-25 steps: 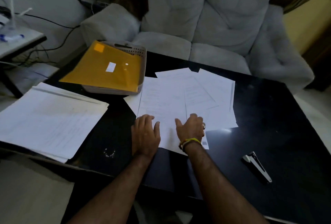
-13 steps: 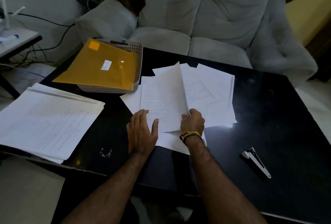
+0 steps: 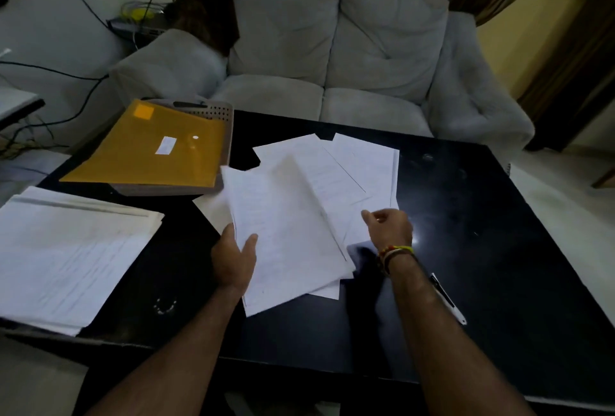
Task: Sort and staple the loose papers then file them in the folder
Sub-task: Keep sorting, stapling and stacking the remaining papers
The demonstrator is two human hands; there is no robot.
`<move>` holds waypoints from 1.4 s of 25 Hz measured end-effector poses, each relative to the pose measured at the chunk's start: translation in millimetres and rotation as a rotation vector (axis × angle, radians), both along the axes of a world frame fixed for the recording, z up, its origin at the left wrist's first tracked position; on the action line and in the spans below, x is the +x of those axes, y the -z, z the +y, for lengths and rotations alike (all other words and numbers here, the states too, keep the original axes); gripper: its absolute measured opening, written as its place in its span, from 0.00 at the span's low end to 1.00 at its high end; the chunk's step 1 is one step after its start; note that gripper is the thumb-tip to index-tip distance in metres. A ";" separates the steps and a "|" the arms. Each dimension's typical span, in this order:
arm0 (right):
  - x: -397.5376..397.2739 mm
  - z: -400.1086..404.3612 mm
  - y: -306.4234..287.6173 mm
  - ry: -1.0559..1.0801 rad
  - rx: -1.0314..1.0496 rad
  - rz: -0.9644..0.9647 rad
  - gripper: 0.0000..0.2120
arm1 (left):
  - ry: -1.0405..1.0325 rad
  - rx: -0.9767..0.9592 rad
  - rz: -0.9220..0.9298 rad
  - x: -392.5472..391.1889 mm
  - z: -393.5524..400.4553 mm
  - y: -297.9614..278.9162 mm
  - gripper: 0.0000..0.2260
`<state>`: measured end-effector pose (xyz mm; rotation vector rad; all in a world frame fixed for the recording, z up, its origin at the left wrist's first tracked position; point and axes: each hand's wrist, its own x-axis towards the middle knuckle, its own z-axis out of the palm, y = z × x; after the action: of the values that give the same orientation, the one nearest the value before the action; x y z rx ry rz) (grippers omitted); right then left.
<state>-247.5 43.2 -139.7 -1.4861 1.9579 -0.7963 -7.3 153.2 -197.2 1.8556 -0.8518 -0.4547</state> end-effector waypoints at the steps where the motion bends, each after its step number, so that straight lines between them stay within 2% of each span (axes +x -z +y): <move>1: -1.5 -12.7 1.8 0.041 -0.021 0.042 0.11 | 0.014 0.040 -0.085 -5.4 0.6 6.8 0.11; 4: 12.9 -50.6 9.1 0.028 -0.020 0.156 0.14 | 0.069 0.162 -0.225 -11.2 -7.0 9.7 0.16; 7: 42.0 -78.3 16.7 -0.024 0.022 0.236 0.19 | 0.092 0.163 -0.250 -10.7 -3.5 2.5 0.23; 10: 60.6 -94.2 23.9 -0.011 0.112 0.360 0.30 | 0.092 0.156 -0.233 -8.0 0.6 -2.1 0.27; 13: 55.4 -109.6 20.5 0.017 0.237 0.308 0.37 | 0.101 0.158 -0.236 -9.6 -2.6 -1.6 0.29; 15: 52.1 -113.8 17.9 0.017 0.249 0.242 0.33 | 0.107 0.148 -0.234 -9.4 -2.8 -1.1 0.30; 18: 48.2 -104.8 17.2 0.045 0.125 0.164 0.15 | 0.109 0.116 -0.233 -9.7 -1.2 -0.5 0.33; 20: 43.9 -93.5 12.6 0.043 0.039 0.134 0.10 | 0.122 0.080 -0.238 -10.8 -1.0 0.4 0.35; 23: 40.1 -75.1 -6.5 0.006 -0.110 0.147 0.10 | 0.135 0.083 -0.235 -8.6 -2.7 3.2 0.30; 27: 43.1 -47.6 -45.1 0.072 -0.462 0.139 0.07 | 0.120 0.047 -0.275 -4.9 -1.9 5.9 0.12; 30: 47.9 -28.9 -78.8 0.068 -0.657 0.058 0.07 | 0.132 0.063 -0.242 -3.1 -2.2 6.4 0.07; 35: 38.1 -11.5 -97.5 0.103 -0.483 0.192 0.10 | 0.159 0.095 -0.251 1.5 -2.5 10.7 0.09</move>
<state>-209.4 31.7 -42.1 -1.7987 2.0920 -1.2826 -5.8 150.6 -207.9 1.9679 -1.1703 -0.3700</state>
